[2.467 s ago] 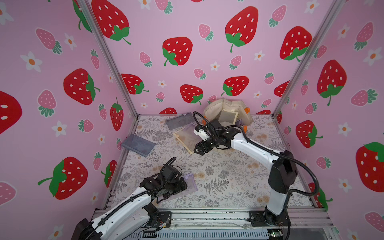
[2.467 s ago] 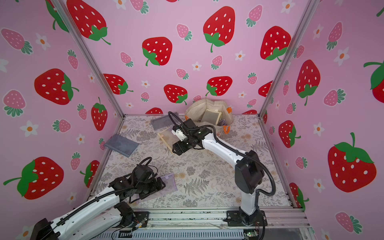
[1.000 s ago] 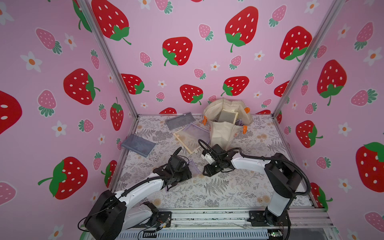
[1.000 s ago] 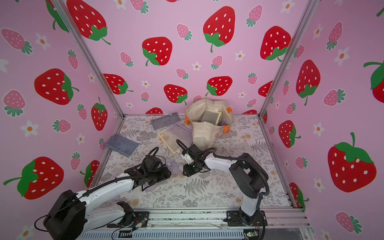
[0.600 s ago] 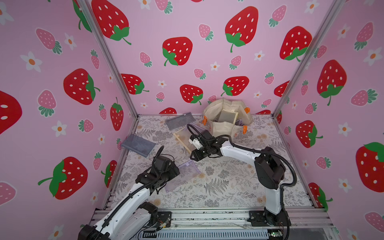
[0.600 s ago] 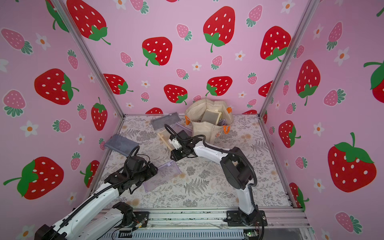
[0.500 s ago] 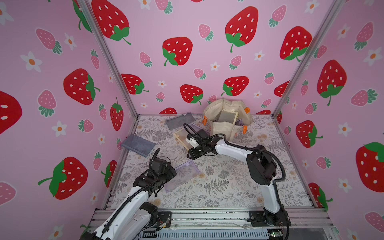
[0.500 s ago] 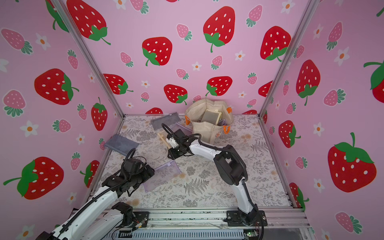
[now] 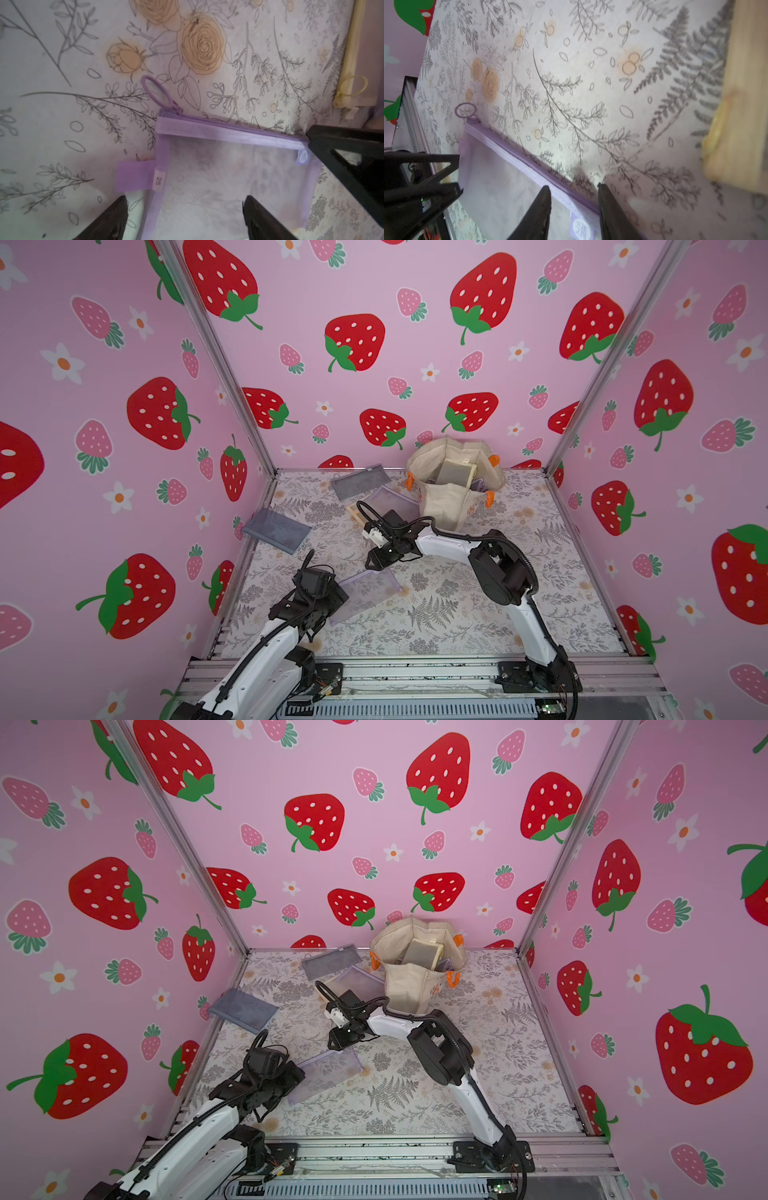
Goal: Put the pencil pouch into the canvas bag
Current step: Adjust the pencil pouch at the center of the board.
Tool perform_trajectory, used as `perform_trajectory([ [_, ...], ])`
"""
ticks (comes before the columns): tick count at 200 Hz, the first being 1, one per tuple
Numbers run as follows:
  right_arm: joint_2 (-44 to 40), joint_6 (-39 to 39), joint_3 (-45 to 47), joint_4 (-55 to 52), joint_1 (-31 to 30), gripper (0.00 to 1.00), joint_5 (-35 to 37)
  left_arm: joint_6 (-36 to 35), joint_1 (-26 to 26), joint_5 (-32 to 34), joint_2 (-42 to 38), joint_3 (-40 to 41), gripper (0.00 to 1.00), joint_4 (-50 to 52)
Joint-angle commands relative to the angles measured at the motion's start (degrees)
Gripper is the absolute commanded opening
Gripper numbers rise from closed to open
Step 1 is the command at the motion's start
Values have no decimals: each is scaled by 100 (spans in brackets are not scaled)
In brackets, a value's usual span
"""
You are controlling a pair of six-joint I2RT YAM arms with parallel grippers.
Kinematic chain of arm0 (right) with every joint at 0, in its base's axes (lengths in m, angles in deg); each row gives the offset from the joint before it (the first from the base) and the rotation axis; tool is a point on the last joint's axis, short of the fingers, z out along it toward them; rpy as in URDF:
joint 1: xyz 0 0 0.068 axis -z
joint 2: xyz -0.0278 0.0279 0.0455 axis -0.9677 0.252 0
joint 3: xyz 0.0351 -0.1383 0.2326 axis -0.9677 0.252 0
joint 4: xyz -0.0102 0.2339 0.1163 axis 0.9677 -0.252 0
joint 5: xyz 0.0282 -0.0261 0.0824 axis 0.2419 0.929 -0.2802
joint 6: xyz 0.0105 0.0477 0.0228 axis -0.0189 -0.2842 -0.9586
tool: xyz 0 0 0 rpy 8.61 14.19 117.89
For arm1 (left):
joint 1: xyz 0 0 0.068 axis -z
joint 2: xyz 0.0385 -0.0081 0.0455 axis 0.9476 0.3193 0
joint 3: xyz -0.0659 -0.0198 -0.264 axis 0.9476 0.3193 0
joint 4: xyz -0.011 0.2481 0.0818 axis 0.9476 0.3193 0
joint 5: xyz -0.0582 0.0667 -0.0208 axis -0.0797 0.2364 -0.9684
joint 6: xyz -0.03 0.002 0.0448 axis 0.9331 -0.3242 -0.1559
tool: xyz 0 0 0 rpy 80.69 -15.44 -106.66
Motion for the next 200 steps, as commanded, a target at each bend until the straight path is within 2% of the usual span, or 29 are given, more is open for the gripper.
perform_trajectory([
  [1,-336,-61,606,-20,-10,40,60,-162,-41,-242,368,36,87,-509],
  [52,-1521,-228,2262,450,-1,40,275,-676,-40,-665,1622,-512,84,-1467],
  [70,-1872,-321,2698,617,-1,40,271,-802,31,-1028,2200,-837,83,-1832],
  [93,-2149,-475,3080,797,16,40,174,-1110,235,-978,2861,-1463,84,-1807],
  [110,-2322,-628,3348,1039,38,40,58,-1295,285,-851,3056,-1886,86,-1548],
  [126,-2439,-695,3459,1116,51,40,-25,-1443,285,-738,2949,-2122,88,-1117],
  [134,-2488,-721,3486,1159,56,40,-51,-1514,285,-461,2806,-2166,90,-855],
  [163,-2516,-772,3431,1247,124,41,-159,-1582,285,-101,2074,-1932,92,106],
  [200,-2254,-687,3236,1213,161,41,-287,-1098,285,-664,1058,-1084,91,95],
])
